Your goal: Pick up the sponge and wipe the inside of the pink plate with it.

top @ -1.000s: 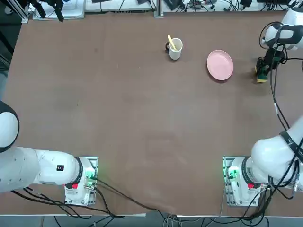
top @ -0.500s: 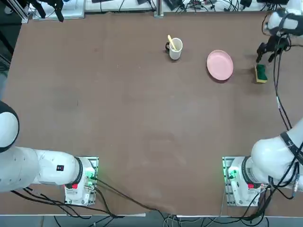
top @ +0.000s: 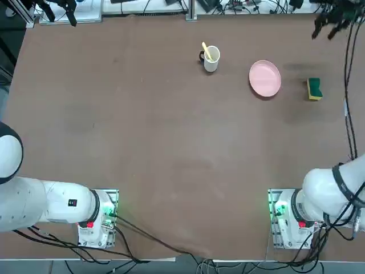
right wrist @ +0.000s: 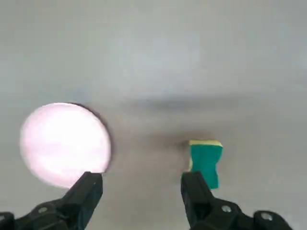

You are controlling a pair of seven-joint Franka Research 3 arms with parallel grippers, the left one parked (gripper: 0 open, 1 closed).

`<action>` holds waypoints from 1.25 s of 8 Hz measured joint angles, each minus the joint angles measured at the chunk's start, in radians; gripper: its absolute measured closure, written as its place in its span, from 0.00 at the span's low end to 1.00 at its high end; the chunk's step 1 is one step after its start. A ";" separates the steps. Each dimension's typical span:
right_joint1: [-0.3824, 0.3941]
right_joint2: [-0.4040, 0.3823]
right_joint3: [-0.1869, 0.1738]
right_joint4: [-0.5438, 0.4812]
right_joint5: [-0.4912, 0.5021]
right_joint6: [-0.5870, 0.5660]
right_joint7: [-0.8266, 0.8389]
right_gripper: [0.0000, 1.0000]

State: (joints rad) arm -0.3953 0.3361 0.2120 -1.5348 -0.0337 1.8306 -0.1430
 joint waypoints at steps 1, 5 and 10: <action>0.012 -0.018 0.035 0.082 0.001 -0.090 0.013 0.00; 0.051 -0.128 0.072 0.265 0.001 -0.342 0.102 0.00; 0.230 -0.252 -0.064 0.170 0.000 -0.385 0.130 0.00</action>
State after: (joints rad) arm -0.1651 0.0845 0.1479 -1.3645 -0.0342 1.4454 -0.0128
